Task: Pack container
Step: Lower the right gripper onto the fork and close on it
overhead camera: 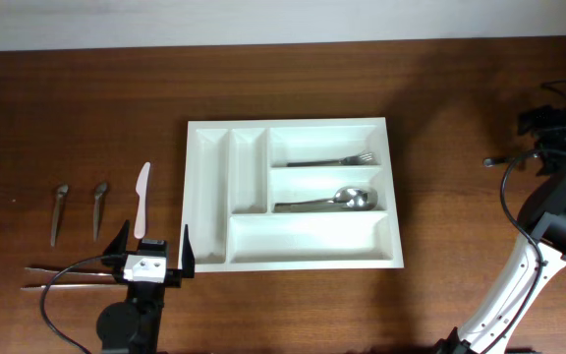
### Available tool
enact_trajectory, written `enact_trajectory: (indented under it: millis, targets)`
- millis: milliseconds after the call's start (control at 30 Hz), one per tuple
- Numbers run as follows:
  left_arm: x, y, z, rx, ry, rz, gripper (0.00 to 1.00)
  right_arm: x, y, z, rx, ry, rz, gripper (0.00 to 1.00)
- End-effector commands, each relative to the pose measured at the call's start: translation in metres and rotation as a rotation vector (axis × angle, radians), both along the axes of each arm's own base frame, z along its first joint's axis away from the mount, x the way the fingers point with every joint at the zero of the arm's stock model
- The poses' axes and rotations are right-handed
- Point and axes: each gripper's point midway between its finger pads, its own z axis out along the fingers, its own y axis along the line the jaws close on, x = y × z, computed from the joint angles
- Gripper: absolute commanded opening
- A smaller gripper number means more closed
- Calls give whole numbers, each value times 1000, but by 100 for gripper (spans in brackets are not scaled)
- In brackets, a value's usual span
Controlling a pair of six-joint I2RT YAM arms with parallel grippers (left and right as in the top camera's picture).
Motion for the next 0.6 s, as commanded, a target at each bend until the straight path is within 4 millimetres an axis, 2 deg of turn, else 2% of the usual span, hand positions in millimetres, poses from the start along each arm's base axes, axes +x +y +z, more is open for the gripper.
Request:
enact_trajectory:
  millis: [0,200,567]
  targets:
    - [0,3,-2,16,-2,11,99,-2,4,-10,12,11,-12,99]
    - [0,3,-2,17,-2,11,99,1,3,-17,5,3,-12,99]
    - [0,3,-2,16,-2,12,99,9,-3,-17,-17,-33,-12,99]
